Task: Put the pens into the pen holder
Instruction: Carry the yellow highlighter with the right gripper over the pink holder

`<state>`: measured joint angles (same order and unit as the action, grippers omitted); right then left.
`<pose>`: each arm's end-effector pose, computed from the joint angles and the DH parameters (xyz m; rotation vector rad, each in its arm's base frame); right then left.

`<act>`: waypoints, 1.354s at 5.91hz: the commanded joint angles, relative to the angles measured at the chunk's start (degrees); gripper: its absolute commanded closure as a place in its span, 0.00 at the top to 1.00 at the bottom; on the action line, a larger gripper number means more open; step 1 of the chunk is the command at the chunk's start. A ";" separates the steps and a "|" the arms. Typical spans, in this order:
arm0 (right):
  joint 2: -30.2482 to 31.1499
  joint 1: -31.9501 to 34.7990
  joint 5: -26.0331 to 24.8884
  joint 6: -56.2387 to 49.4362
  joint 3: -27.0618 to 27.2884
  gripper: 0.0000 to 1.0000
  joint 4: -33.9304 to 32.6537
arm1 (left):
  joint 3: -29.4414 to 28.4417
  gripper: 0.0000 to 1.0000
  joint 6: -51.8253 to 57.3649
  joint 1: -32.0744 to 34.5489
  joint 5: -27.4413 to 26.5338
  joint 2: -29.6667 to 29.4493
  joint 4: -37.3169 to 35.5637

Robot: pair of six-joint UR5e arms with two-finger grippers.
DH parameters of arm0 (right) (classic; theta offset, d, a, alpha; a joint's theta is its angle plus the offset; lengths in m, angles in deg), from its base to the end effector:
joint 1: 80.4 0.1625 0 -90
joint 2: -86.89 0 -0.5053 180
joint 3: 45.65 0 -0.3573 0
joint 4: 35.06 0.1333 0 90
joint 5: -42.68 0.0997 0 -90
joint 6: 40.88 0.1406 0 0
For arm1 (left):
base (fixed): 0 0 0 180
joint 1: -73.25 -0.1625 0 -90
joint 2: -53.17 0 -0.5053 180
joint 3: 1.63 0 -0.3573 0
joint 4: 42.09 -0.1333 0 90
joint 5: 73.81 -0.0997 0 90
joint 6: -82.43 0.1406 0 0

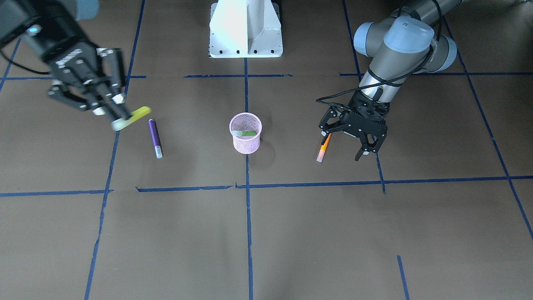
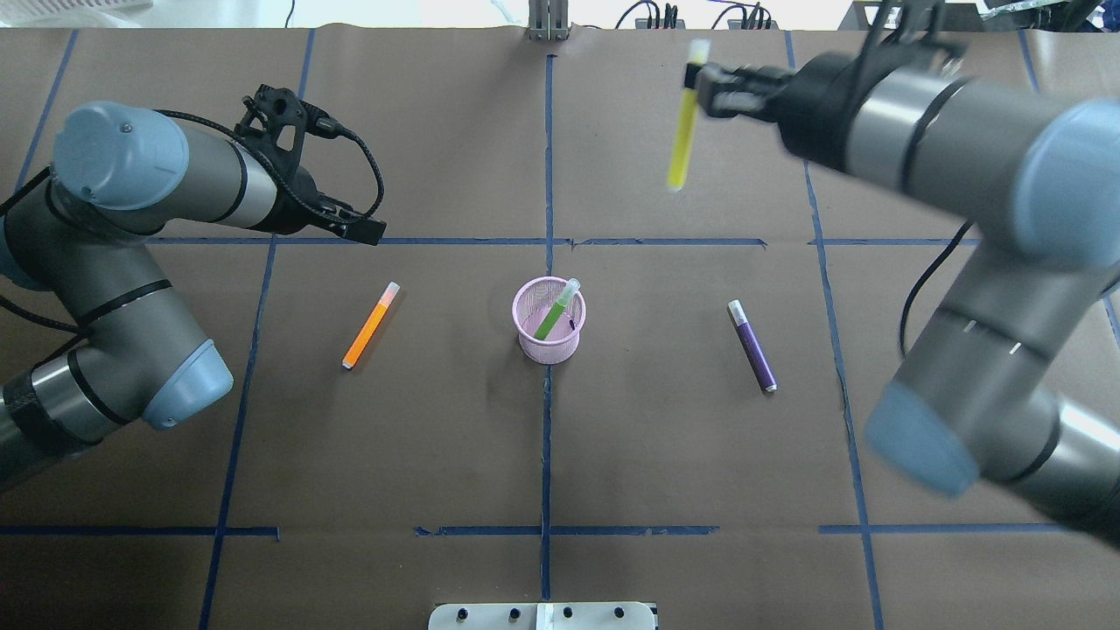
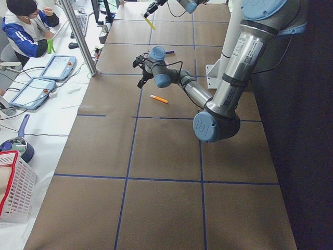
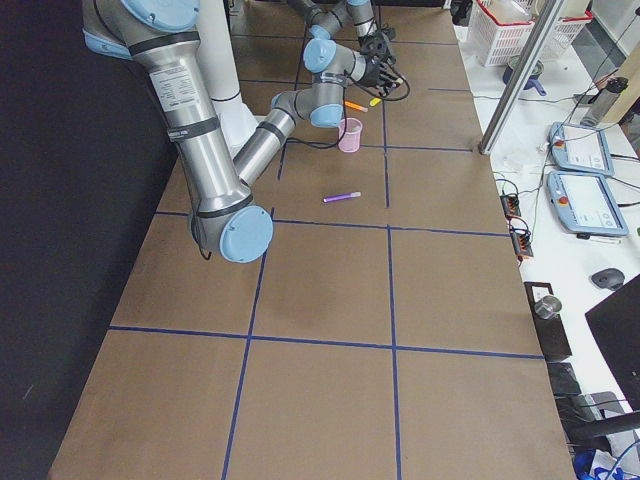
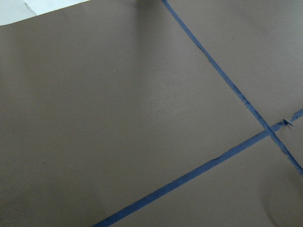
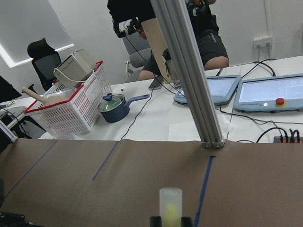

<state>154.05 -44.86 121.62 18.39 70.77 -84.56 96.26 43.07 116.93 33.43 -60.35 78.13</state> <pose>-0.3688 -0.4604 0.2583 0.9819 -1.2261 0.2171 0.4228 -0.5305 0.4157 0.5994 0.9266 0.2707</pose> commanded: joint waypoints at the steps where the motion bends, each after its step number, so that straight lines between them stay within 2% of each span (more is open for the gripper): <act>1: -3.85 -13.54 -19.03 -0.82 -3.10 0.00 -0.07 | -1.90 1.00 2.76 0.01 0.17 0.14 0.27; 3: -5.02 -14.79 -19.35 -3.45 -8.21 0.00 -0.42 | -2.26 1.00 2.88 -0.08 0.25 0.14 0.01; 5: -9.21 -16.29 -24.08 -4.16 -14.53 0.00 -0.16 | -2.26 1.00 2.88 -0.17 0.25 0.14 -0.17; 8: -10.64 -17.96 -25.24 -3.99 -18.50 0.00 -0.07 | -2.35 1.00 2.79 -0.26 0.17 0.14 -0.17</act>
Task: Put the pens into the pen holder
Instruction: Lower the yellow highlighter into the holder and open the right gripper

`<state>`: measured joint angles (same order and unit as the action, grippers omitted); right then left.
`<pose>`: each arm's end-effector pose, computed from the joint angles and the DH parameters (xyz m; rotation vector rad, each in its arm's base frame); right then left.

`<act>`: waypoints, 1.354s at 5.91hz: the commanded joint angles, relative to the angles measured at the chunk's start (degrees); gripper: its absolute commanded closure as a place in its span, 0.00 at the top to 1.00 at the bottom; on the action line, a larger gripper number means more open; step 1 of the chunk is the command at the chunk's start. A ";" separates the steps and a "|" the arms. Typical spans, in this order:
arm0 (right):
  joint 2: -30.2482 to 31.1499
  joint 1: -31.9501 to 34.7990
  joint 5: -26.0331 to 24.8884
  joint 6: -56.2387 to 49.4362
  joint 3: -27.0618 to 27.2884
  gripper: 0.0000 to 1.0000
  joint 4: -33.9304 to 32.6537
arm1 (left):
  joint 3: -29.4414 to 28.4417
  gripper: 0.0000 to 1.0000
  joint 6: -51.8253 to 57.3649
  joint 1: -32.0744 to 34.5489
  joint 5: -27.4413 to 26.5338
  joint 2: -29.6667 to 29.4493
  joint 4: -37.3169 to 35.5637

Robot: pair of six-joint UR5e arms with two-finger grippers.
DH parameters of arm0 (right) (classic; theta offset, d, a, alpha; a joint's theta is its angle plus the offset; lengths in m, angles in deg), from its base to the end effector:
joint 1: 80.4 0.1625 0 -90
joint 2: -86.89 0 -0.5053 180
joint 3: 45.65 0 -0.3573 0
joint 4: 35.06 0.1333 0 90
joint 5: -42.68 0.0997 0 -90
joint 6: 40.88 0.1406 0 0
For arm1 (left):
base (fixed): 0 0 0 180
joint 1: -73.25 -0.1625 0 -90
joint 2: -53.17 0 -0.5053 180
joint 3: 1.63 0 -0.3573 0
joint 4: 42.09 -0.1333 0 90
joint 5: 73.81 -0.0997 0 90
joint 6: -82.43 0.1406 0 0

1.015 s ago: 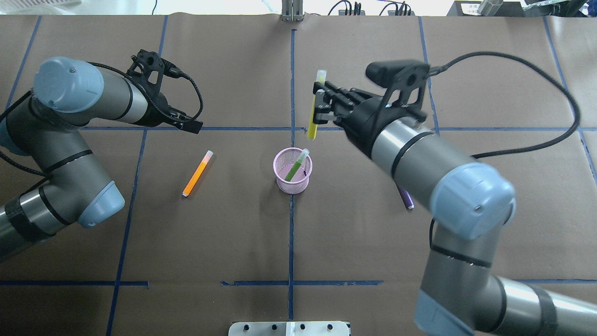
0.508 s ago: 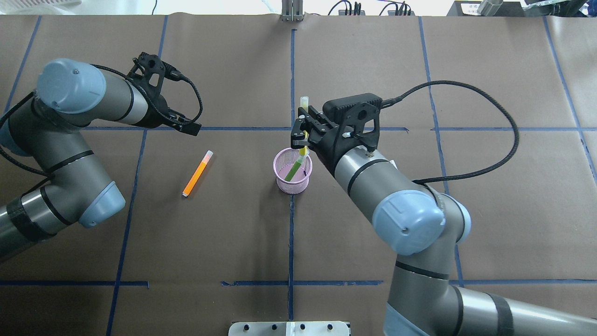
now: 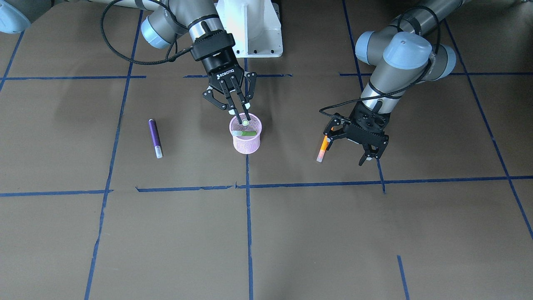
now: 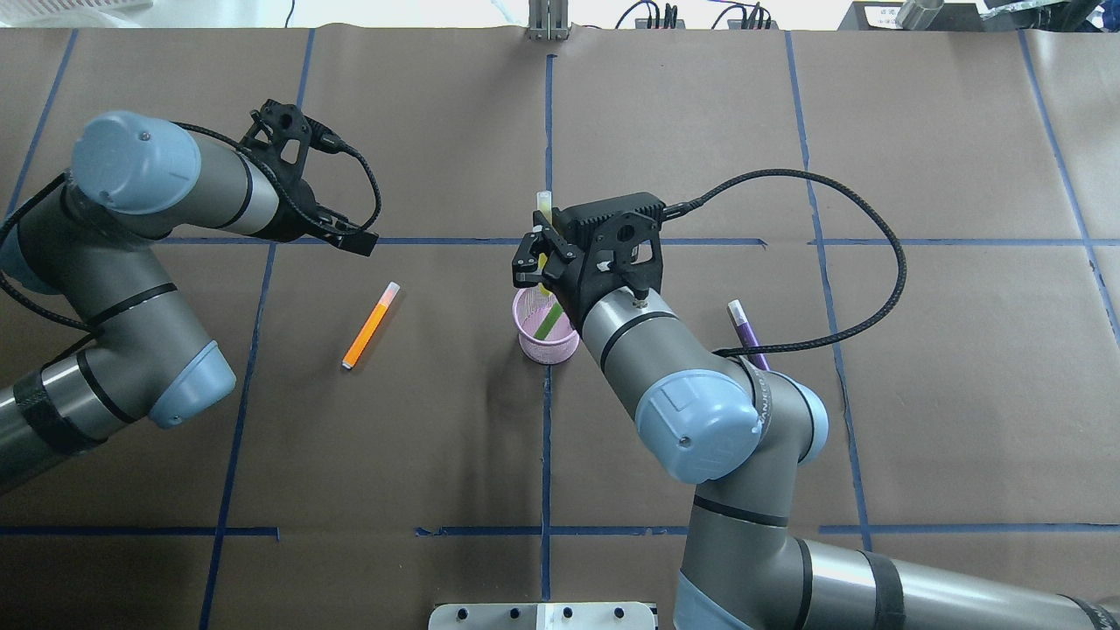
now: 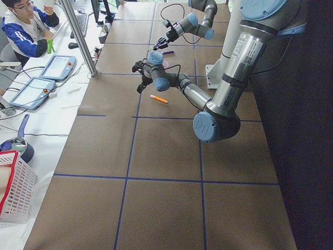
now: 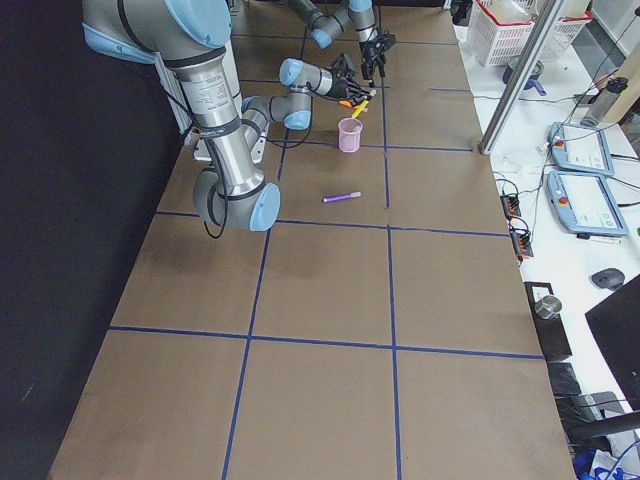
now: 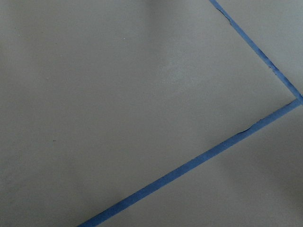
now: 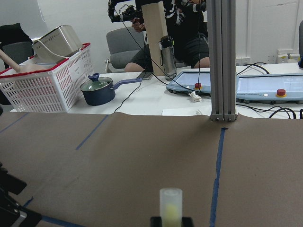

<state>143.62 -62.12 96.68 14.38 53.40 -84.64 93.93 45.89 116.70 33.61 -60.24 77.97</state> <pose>-0.5654 -0.4142 0.2599 1.0725 -1.0085 0.2196 0.4307 -0.5336 0.4367 0.5835 0.8879 0.3146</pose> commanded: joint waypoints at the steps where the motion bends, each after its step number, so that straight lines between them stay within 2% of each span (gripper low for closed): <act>1: 0.05 -1.66 -0.99 -0.06 -1.92 0.00 0.01 | -0.02 1.00 -0.02 -0.03 -0.11 0.02 0.00; 4: 0.92 -2.55 -1.27 -0.24 -3.68 0.03 0.01 | -0.72 1.00 0.07 -0.20 -0.11 0.02 0.09; 5: 1.01 -2.64 -1.27 -0.24 -3.69 0.72 0.09 | -0.73 1.00 0.07 -0.20 -0.02 0.37 0.17; 6: 0.67 -2.64 -1.44 -0.24 -3.69 1.00 0.09 | -0.81 1.00 0.07 -0.20 -0.11 0.29 0.17; 8: -0.12 -2.46 -1.27 0.19 -2.12 1.00 0.36 | -0.73 1.00 0.07 -0.38 -0.02 -0.23 0.00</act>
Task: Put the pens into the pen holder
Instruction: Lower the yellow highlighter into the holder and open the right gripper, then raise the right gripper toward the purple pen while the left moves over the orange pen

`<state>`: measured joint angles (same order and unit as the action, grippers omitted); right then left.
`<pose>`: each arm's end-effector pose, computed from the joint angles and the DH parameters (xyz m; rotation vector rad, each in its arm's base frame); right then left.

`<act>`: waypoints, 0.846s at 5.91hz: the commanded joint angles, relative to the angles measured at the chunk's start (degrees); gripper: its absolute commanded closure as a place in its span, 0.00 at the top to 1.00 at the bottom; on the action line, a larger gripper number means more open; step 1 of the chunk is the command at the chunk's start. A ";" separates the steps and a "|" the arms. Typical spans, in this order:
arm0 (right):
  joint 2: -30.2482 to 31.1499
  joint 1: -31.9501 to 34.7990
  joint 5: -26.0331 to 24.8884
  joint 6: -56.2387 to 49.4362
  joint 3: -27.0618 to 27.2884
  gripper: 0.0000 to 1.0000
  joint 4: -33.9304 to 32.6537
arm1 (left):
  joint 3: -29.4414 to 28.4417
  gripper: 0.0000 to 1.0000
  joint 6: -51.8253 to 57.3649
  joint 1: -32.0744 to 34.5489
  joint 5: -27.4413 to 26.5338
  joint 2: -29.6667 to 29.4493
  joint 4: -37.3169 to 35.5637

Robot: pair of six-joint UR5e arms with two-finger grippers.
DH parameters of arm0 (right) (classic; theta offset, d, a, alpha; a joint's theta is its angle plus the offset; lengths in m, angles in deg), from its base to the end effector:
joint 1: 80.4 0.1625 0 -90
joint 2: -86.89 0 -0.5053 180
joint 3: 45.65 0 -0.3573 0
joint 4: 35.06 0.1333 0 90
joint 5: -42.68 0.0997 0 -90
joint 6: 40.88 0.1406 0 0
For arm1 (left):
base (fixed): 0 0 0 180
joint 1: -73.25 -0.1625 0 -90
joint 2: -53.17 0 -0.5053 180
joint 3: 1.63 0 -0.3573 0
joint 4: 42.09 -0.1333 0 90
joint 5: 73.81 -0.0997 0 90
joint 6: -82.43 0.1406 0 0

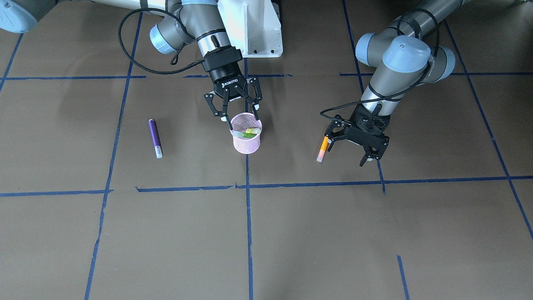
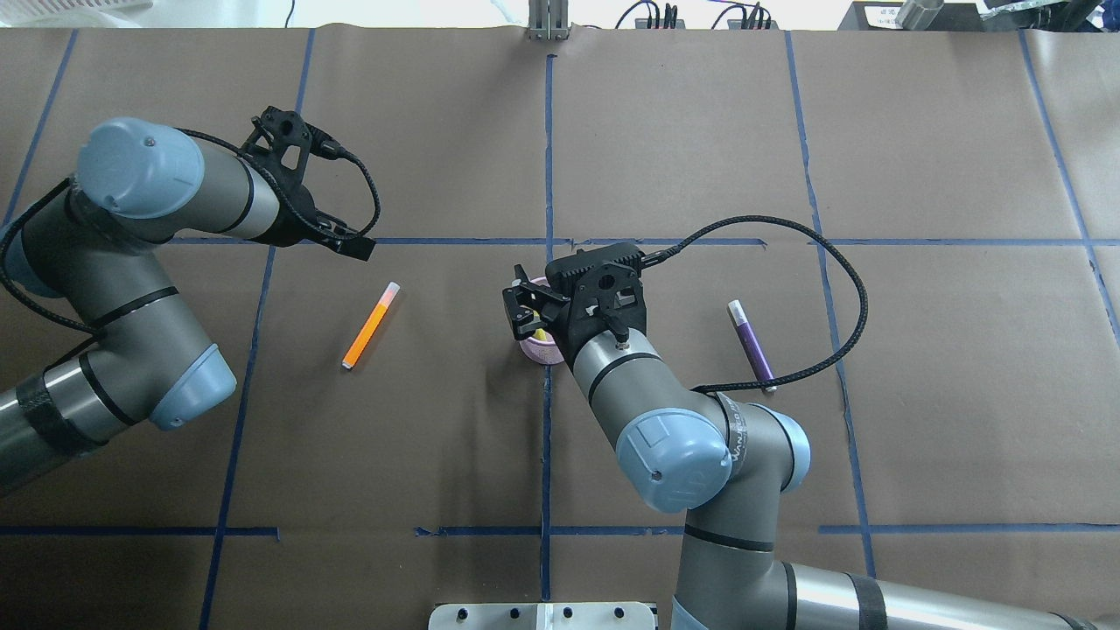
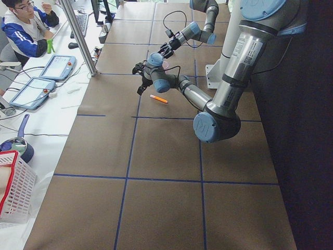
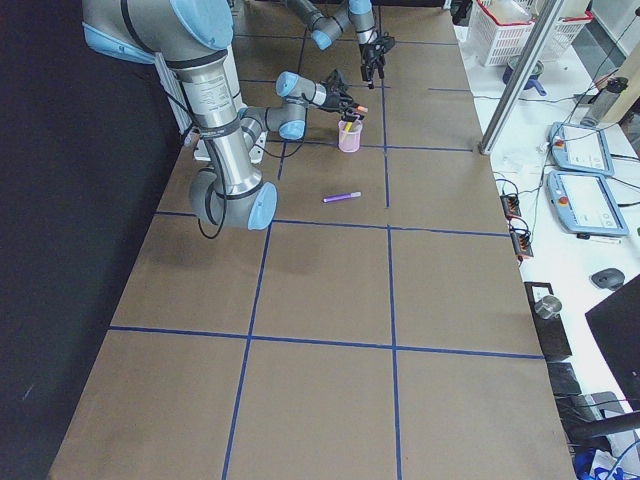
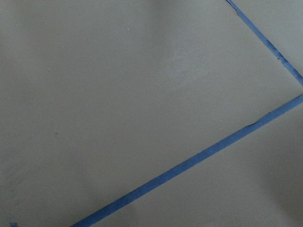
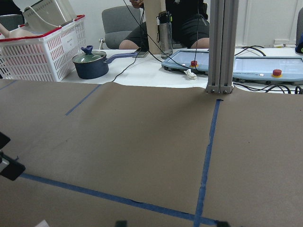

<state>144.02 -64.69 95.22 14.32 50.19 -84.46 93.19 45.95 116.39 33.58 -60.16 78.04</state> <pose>-0.5965 -0.3951 0.2862 1.0509 -0.9629 0.1772 0.4350 -0.5327 0.4437 0.5718 0.8808 0.3186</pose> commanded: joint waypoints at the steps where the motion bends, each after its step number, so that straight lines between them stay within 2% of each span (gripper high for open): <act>1: -0.44 1.77 5.07 0.61 2.76 1.00 -0.34 | -0.15 1.00 -0.09 -0.34 0.10 -0.58 -0.52; 2: 0.43 4.57 9.03 1.31 2.77 1.00 -1.04 | -0.16 1.00 -0.09 -0.51 1.67 -1.19 -2.96; 3: 0.62 8.25 16.38 6.71 4.25 1.00 -7.57 | -0.16 1.00 -0.18 -0.60 1.95 -4.24 -10.03; 4: 0.79 13.68 27.59 7.12 10.10 1.00 -22.00 | -0.07 1.00 -0.18 -2.08 1.95 -5.23 -12.19; 5: 0.79 18.69 37.45 7.03 13.38 1.00 -35.45 | -0.16 1.00 -1.05 -3.58 1.86 -5.50 -12.30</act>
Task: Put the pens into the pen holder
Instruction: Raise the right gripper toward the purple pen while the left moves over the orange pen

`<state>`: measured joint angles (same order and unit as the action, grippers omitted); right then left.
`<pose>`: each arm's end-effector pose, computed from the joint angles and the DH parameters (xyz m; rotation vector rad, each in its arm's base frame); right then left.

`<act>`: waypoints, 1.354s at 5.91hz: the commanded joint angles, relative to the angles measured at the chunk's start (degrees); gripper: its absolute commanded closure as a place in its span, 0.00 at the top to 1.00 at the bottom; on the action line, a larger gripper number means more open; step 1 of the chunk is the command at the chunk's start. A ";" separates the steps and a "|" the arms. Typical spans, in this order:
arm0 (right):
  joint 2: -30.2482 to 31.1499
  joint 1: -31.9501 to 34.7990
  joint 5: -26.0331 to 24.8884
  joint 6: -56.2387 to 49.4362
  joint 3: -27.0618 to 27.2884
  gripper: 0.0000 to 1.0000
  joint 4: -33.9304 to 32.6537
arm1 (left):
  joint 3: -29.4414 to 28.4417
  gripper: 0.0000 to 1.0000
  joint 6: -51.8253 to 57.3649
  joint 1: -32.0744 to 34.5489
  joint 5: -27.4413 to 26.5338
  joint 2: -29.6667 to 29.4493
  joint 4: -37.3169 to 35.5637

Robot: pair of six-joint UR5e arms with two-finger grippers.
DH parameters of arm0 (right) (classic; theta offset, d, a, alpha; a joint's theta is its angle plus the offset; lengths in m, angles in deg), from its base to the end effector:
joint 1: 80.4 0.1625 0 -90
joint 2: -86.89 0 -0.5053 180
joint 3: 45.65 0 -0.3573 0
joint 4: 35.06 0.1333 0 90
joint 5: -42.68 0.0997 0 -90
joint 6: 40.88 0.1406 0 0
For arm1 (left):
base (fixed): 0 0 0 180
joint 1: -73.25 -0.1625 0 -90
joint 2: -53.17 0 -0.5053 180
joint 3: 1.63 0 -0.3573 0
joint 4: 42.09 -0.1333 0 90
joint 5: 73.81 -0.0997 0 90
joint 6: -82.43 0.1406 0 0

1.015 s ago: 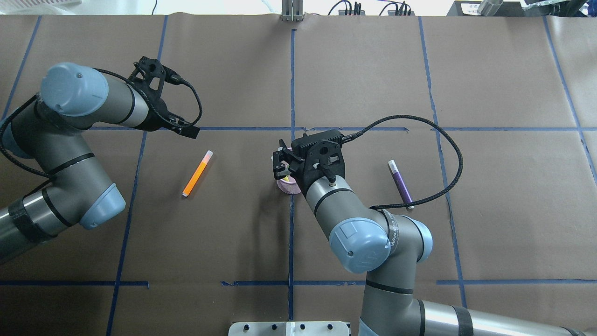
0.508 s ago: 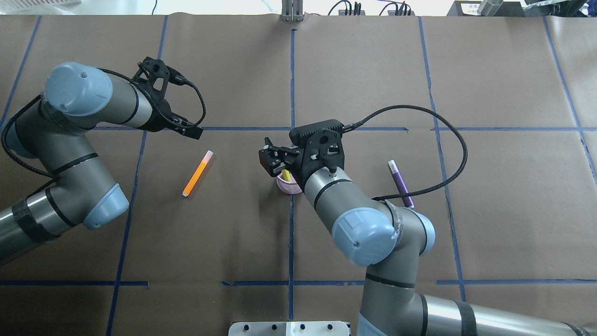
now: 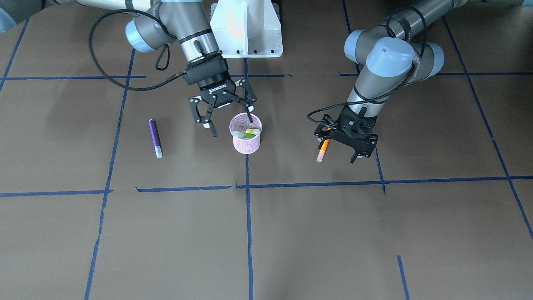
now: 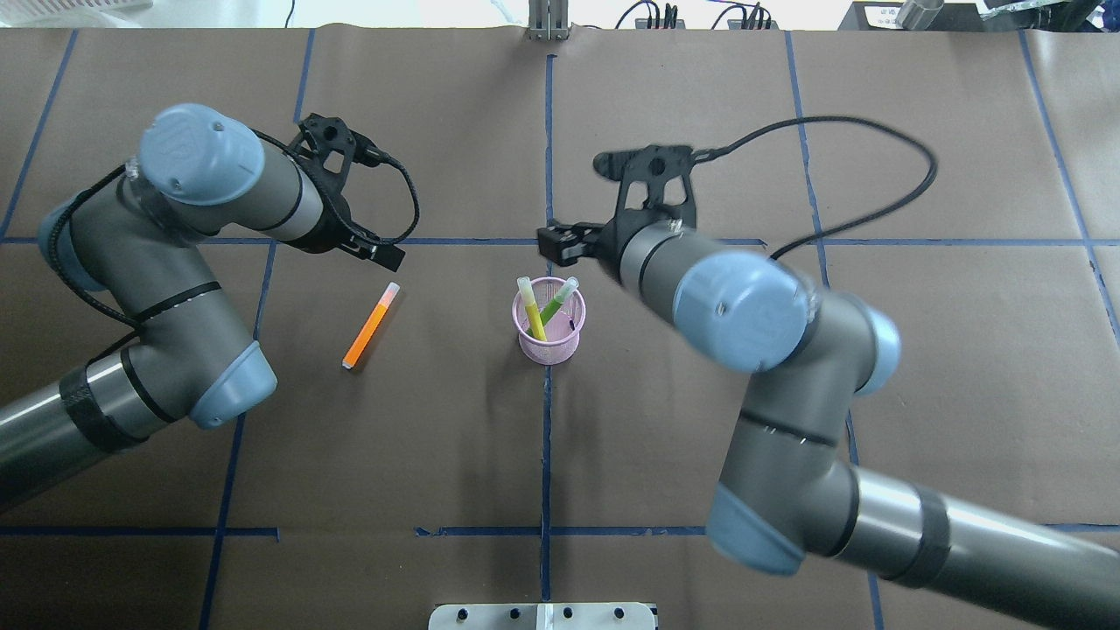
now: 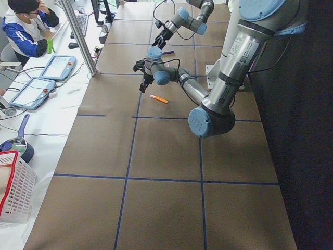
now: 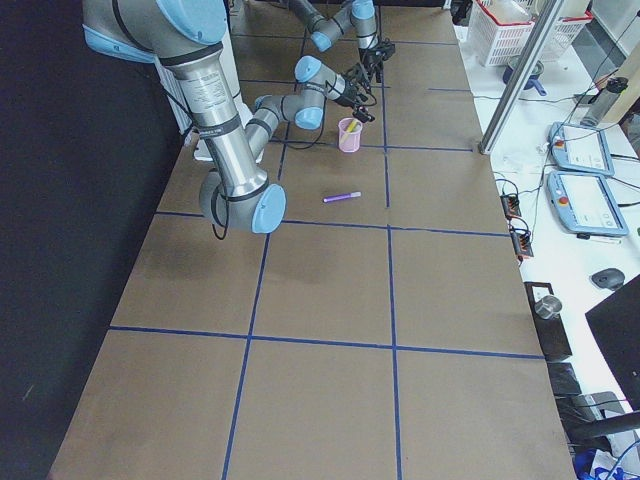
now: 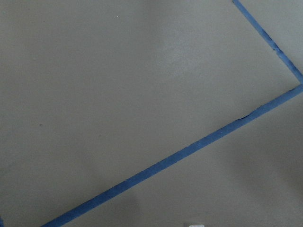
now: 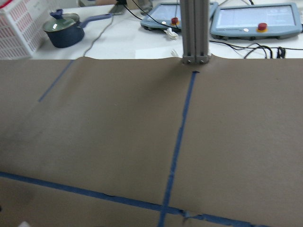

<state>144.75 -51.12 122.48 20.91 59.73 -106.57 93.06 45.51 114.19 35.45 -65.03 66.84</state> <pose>-0.5132 -0.4691 0.2920 0.6911 -0.9316 0.1191 0.4754 -0.5275 0.4175 0.4438 0.8433 0.3476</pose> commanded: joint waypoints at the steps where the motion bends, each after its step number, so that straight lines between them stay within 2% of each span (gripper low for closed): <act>1: 0.16 11.09 24.48 0.61 3.78 1.00 -22.79 | -1.16 1.00 -0.61 -2.44 -0.01 -0.54 -1.09; 2: 0.68 13.67 30.71 0.00 4.05 1.00 -25.58 | -2.92 1.00 -0.61 -3.32 -0.01 -1.07 -1.18; 7: 1.92 13.43 30.77 0.52 3.78 1.00 -25.52 | -7.24 0.97 -1.14 -4.29 0.07 -2.39 -1.09; 8: 1.91 13.43 30.77 0.70 3.87 1.00 -25.43 | -7.24 0.85 -1.05 -4.29 0.16 -2.39 -1.18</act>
<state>146.69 -37.69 153.25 21.46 63.53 -132.07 85.92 44.42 110.00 35.55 -67.38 65.72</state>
